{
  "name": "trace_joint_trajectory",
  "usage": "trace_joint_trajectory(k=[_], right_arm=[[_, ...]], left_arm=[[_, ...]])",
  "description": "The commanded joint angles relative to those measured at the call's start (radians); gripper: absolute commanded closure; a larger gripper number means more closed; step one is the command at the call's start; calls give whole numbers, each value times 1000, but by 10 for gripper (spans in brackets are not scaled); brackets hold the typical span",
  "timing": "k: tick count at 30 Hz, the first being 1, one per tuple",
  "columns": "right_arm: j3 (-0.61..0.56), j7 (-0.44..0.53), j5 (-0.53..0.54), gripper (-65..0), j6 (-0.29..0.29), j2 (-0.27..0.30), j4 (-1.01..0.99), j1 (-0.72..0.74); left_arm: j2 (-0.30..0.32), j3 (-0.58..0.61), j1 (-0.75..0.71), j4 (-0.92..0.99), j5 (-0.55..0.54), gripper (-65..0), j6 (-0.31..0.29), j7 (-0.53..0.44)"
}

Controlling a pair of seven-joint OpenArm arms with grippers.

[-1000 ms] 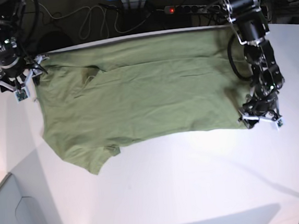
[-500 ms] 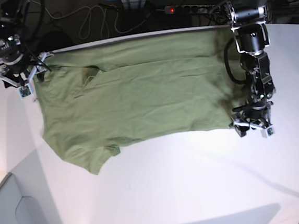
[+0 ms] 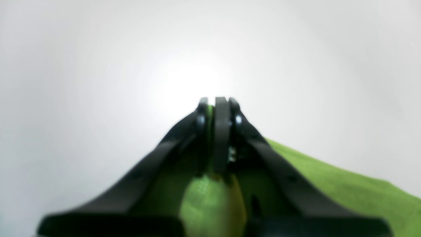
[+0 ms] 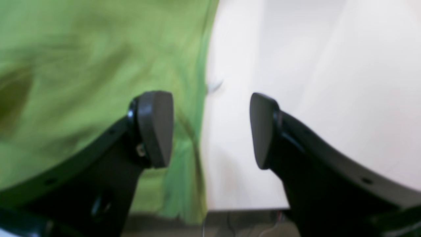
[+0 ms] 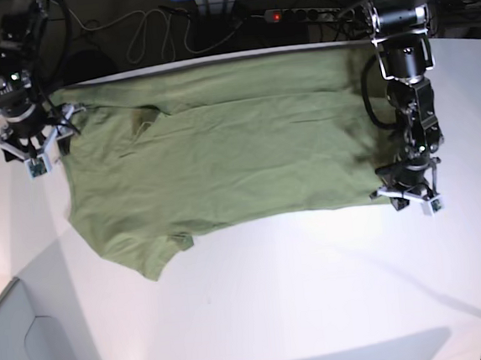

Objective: Fold the T-shirt properly
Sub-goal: 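Release the left gripper and move it to the shirt's side edge, then release the right gripper and move it to the hem corner near the sleeve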

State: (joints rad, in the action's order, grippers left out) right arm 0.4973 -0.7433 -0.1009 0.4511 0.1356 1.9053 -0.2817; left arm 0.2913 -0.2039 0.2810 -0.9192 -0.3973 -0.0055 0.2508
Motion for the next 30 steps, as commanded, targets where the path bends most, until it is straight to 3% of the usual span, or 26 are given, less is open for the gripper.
trace_joint_trajectory(k=[1,8,18,25,30], right_arm=[[5,18,5,-352,8,20,17,31],[-4,18,5,-356,10,49,-155,276],[-136,49,7,-356,12,48,-818,764],[-254,380,5,-356,12,62,-1099,889],[-338,565,5,-357,5,71,-1262,930]], left_arm=[[6,1,-4,-16,7,0,5,43],[6,-1,-35,-122,7,0,5,46],[6,-1,-35,-134,7,0,5,45],[3,-1,-35,-134,8,0,6,45],[1,-1,-35,-134,7,0,8,45]])
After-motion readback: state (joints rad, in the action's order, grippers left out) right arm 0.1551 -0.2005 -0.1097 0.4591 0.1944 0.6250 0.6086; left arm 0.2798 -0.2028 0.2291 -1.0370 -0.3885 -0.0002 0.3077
